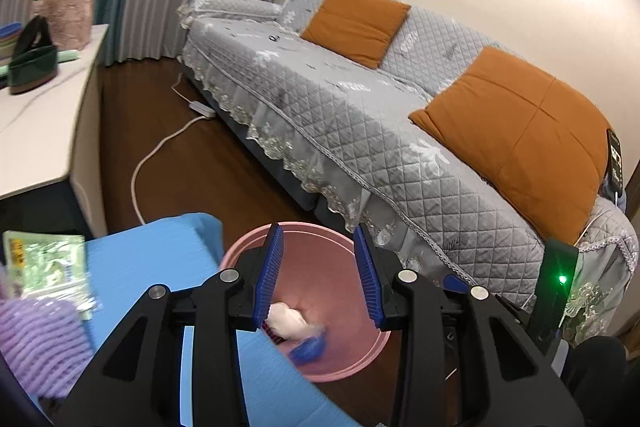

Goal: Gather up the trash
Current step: 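Open both tools to drop the bags into the pink bin, then move both open tools back over the remaining trash on the table, then grasp the brown floral cloth with the right tool while the left tool grasps the red plastic bag, then carry the held cloth and red bag over the pink bin, then open both tools over the pink bin to drop the items, then move both open tools back to the purple foam net and red bag, then grasp the purple foam net with the right tool while the left tool grasps the second red bag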

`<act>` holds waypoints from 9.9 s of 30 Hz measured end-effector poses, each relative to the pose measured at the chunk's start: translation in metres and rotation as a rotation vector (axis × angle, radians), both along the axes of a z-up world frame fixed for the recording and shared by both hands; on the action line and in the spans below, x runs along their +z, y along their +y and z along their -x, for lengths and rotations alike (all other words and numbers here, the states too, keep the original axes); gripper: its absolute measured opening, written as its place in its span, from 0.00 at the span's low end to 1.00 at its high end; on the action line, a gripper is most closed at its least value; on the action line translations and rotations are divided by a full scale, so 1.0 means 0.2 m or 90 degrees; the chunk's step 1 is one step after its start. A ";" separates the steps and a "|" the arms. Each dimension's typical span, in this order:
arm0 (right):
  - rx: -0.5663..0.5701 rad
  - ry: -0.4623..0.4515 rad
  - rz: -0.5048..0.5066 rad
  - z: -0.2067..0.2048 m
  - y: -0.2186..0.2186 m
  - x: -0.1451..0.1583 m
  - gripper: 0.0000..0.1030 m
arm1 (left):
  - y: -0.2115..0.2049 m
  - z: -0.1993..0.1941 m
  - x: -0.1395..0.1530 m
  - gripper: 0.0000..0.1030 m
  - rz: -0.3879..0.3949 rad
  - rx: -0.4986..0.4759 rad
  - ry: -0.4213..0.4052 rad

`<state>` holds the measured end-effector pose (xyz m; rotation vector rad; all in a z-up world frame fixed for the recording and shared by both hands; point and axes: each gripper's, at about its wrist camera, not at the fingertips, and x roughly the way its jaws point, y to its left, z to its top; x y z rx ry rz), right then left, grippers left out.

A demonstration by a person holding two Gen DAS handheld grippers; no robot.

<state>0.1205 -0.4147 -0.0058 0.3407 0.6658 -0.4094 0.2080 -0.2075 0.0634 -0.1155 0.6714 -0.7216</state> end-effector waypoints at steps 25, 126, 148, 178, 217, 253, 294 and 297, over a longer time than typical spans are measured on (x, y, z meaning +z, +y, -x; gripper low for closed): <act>0.223 -0.066 0.001 0.20 0.68 0.19 0.28 | 0.84 0.54 -0.02 0.35 -0.088 0.222 -0.079; 0.249 -0.118 0.046 0.39 0.58 0.52 0.15 | 0.94 0.53 0.02 0.10 -0.060 0.274 -0.097; 0.191 -0.117 0.101 0.25 -0.08 0.74 0.15 | 0.44 0.52 0.00 0.10 -0.074 0.178 -0.112; 0.161 -0.051 0.058 -0.11 -0.11 0.49 0.15 | 0.00 0.21 -0.04 0.10 -0.078 0.088 -0.111; 0.140 -0.015 0.053 -0.35 -0.11 0.39 0.49 | -0.03 0.07 -0.14 0.35 -0.101 0.075 -0.079; 0.371 -0.098 0.079 0.02 0.74 0.46 0.37 | 1.03 0.47 -0.16 0.35 -0.093 0.319 -0.063; 0.515 0.157 0.053 -0.49 1.28 -0.29 0.51 | 1.33 0.14 -0.52 0.35 -0.070 0.426 0.092; 0.542 0.148 0.050 -0.48 1.29 -0.27 0.17 | 1.31 0.11 -0.54 0.35 -0.059 0.421 0.097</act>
